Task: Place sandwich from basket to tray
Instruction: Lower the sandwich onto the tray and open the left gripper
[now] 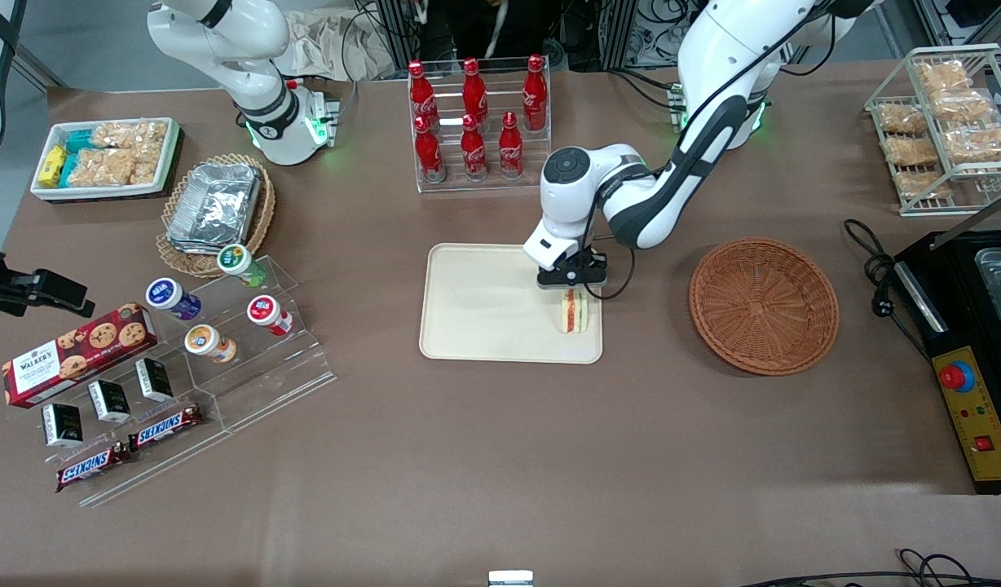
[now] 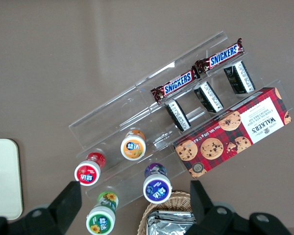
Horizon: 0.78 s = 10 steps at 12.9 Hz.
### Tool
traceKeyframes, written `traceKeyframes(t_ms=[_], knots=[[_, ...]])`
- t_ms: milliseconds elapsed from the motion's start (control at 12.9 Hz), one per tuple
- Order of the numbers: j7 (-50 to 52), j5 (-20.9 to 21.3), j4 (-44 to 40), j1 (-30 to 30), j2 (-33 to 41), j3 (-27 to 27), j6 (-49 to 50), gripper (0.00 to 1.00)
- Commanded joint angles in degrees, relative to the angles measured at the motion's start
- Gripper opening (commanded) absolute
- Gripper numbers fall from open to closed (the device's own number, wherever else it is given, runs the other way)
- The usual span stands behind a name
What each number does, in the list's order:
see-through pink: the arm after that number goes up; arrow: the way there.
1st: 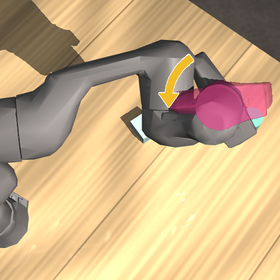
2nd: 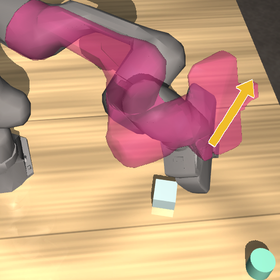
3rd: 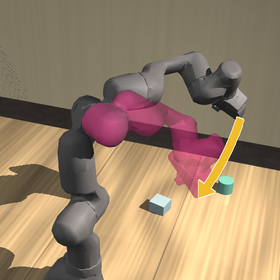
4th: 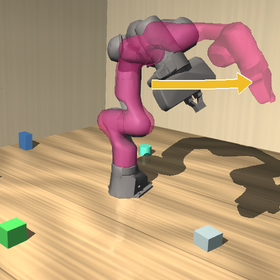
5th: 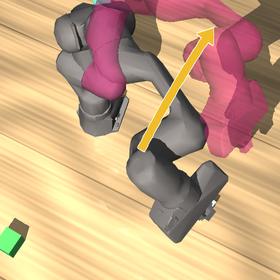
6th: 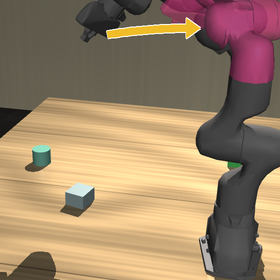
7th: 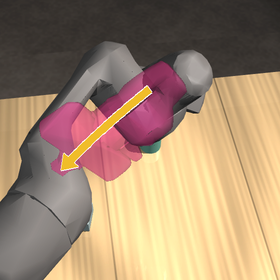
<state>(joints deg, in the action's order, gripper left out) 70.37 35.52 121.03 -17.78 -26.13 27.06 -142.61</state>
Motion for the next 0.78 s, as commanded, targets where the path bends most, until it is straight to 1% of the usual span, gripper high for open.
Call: traceKeyframes(t_ms=[0, 78, 233, 388, 466, 544, 699], knots=[[2.0, 2.0, -0.5, 0.0, -0.5, -0.3, -0.6, 1.0], [2.0, 1.9, -0.7, 0.2, -0.1, -0.3, -0.5, 1.0], [2.2, 0.0, -1.5, 0.4, 2.5, -0.3, 0.0, 1.0], [1.7, -4.4, -2.5, 1.3, 5.6, -0.2, 1.9, 1.0], [1.6, -6.5, -4.0, 1.3, 7.0, -0.2, 4.6, 1.0], [1.6, -9.6, -6.6, 1.3, 8.5, -0.1, 8.4, 1.0], [1.0, -17.6, -14.6, 1.3, 11.8, -0.2, 19.2, 1.0]])
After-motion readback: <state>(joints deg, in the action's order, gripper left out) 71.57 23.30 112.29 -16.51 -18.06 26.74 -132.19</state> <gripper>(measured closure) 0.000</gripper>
